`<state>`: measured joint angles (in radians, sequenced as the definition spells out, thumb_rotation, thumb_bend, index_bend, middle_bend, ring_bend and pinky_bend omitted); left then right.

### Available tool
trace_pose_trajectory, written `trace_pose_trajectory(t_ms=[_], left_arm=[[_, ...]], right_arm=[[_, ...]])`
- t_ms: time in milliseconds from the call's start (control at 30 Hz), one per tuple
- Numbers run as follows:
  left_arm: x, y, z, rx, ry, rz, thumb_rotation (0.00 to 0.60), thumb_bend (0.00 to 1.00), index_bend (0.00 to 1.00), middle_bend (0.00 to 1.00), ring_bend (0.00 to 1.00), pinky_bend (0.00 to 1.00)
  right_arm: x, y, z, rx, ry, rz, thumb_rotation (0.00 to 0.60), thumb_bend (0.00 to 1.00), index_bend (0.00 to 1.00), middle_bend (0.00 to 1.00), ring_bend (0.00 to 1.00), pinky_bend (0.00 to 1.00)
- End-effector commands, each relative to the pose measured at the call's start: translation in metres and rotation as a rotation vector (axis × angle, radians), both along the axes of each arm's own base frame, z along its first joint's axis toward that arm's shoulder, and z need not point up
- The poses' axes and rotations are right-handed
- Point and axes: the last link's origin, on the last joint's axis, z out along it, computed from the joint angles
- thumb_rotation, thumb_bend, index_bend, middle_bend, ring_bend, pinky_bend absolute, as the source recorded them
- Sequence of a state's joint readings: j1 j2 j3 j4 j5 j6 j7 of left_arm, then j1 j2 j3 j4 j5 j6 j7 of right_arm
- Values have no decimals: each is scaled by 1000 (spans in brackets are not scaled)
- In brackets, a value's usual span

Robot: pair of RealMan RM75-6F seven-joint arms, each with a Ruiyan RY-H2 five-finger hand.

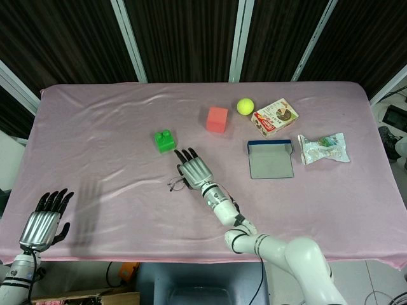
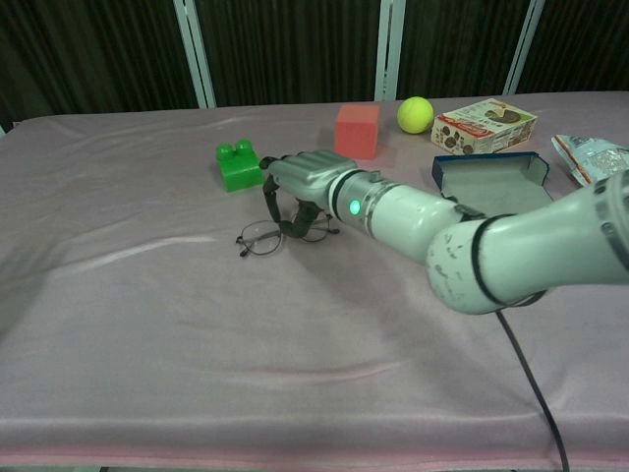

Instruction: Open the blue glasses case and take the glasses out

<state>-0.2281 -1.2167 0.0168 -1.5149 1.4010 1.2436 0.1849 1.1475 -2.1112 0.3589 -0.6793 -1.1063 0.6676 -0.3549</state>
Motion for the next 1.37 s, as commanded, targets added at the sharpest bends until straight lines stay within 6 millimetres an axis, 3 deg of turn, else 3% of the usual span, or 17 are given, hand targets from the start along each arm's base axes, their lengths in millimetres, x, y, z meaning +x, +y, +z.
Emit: trace_pose_trajectory(t_ms=[33, 133, 233, 333, 467, 633, 700, 867, 1000, 1367], left_arm=[[0, 0, 0, -2, 1, -1, 600, 420, 0, 0, 0, 39], [0, -1, -1, -5, 3, -4, 600, 421, 0, 0, 0, 39], [2, -2, -1, -3, 6, -11, 600, 422, 0, 0, 0, 40], [2, -2, 1, 19, 13, -13, 600, 423, 0, 0, 0, 53], [3, -1, 9, 61, 3, -20, 600, 421, 0, 0, 0, 59], [6, -5, 14, 80, -16, -45, 600, 427, 0, 0, 0, 57], [8, -6, 14, 71, -23, -52, 600, 434, 0, 0, 0, 57], [10, -11, 15, 69, -22, -72, 600, 435, 0, 0, 0, 55], [15, -17, 17, 52, -44, -110, 600, 443, 0, 0, 0, 53], [13, -23, 19, 66, -43, -110, 600, 434, 0, 0, 0, 49]], right_arm=[[4, 1, -1, -4, -13, -5, 600, 629, 231, 40, 0, 0], [-2, 1, 7, -15, -29, -18, 600, 574, 133, 19, 0, 0], [-8, 8, 23, -32, -83, -16, 600, 550, 105, 13, 0, 0], [-34, 26, 54, -78, -59, 42, 600, 531, 101, 5, 0, 0], [-94, 70, 116, -126, 26, 43, 600, 509, 121, 0, 0, 0], [-174, 134, 200, -248, 116, -78, 600, 501, 104, 0, 0, 0], [-208, 159, 223, -303, 167, -135, 600, 502, 111, 0, 0, 0], [-270, 203, 247, -389, 79, -323, 600, 501, 125, 0, 0, 0], [-273, 203, 262, -419, 66, -318, 600, 501, 122, 0, 0, 0], [-273, 202, 268, -387, 16, -346, 600, 501, 116, 0, 0, 0]])
